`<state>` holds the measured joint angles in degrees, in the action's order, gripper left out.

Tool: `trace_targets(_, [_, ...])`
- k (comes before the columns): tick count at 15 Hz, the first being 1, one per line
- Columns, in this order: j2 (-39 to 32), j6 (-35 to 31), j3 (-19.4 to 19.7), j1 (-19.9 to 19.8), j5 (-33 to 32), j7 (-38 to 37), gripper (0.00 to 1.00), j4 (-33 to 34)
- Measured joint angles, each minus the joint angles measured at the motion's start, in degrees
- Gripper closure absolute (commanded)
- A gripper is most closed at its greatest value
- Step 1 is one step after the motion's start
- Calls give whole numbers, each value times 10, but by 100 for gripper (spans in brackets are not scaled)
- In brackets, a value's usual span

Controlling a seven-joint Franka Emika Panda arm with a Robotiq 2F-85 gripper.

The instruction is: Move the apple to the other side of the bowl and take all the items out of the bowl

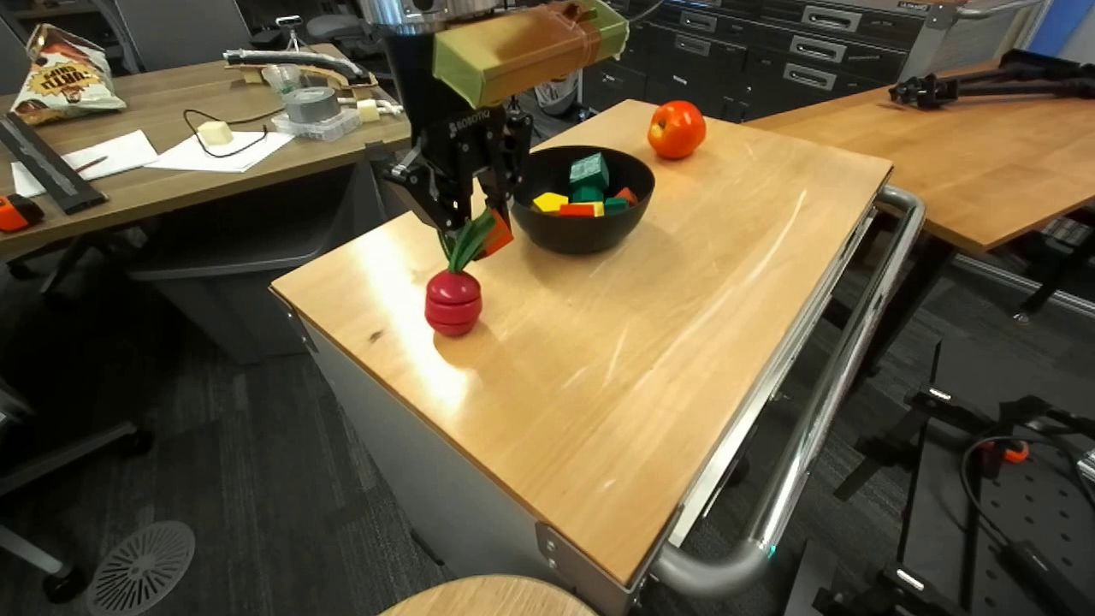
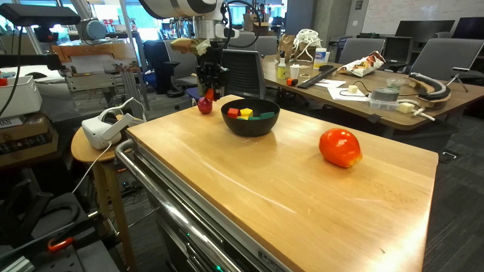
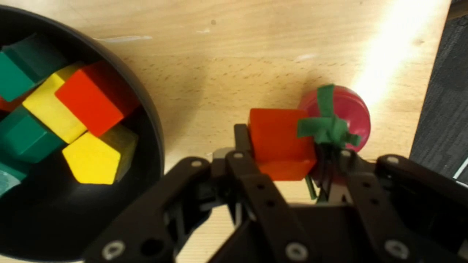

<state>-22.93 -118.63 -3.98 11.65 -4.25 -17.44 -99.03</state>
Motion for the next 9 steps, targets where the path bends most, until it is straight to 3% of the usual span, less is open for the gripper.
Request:
trace_targets(2, [-4,0,5,-3,0,0,36,-3])
trace_targets(4, [-8,0,9,-6,0,3,33,-5])
trace_targets(8, [-13,-1,14,-13,0,4,2,-5])
trace_targets(9, [-13,-1,14,-15,0,4,0,-5])
